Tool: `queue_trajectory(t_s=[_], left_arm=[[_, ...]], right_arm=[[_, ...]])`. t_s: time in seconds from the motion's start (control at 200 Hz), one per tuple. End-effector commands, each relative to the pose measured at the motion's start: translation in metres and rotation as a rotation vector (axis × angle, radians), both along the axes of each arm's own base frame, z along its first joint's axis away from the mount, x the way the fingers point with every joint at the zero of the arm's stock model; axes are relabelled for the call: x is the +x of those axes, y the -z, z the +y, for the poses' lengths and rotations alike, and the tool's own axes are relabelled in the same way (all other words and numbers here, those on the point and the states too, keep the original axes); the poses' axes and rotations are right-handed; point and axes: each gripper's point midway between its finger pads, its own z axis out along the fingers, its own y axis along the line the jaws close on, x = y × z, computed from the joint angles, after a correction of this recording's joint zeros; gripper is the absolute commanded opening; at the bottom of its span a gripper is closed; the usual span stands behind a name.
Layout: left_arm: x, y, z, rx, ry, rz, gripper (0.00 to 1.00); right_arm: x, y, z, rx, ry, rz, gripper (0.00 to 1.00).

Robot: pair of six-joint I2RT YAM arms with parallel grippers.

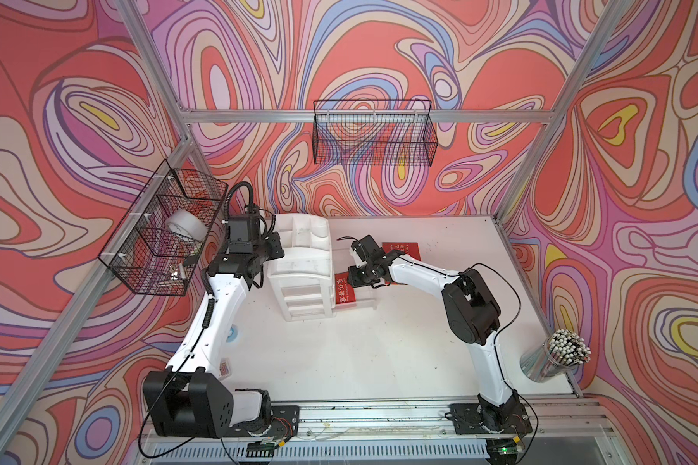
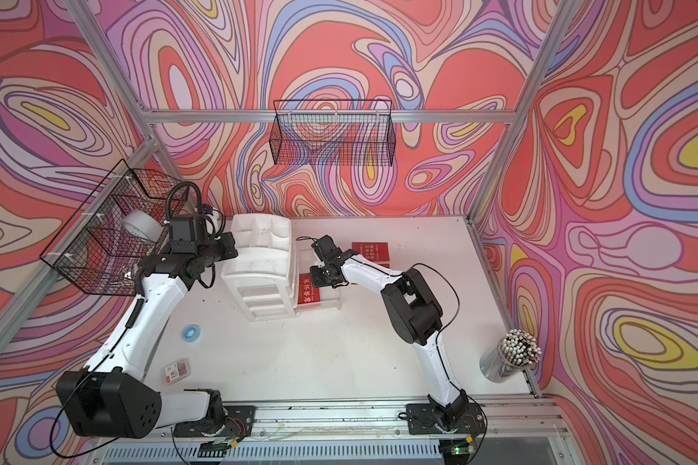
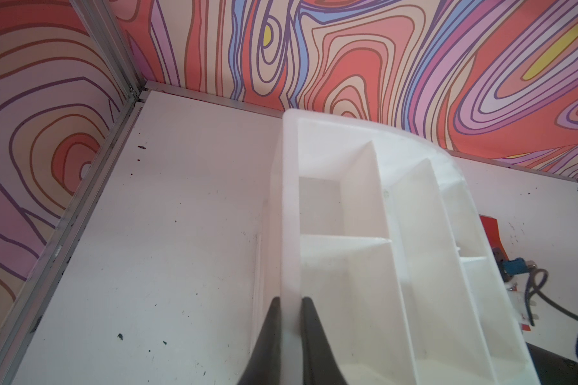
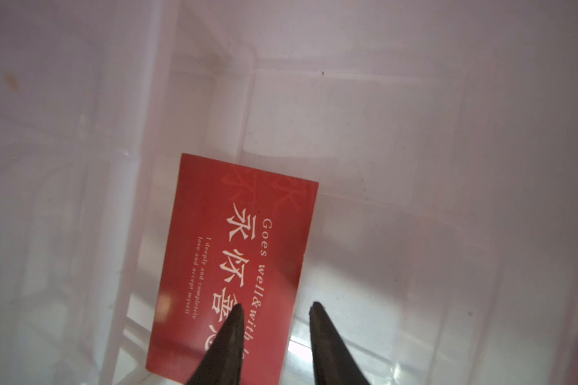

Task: Take the postcards out of the drawer
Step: Pick up the postcard from the drawer.

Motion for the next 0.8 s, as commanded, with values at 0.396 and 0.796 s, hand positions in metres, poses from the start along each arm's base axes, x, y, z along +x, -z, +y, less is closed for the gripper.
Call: queue_trajectory(t_s=[0.396,0.796], left_arm=[[-0.01,0.018,0.005,0.026,-0.004,0.077,0.0],[-0.012,0.019,0.006,0.032,-0.005,0.08,0.0]], right_arm=[[-0.002,0.022,0.012,0.014,-0.015,0.054,0.39],[-0.011,0.014,0.032,0.128,-0.08,0.085,0.37]])
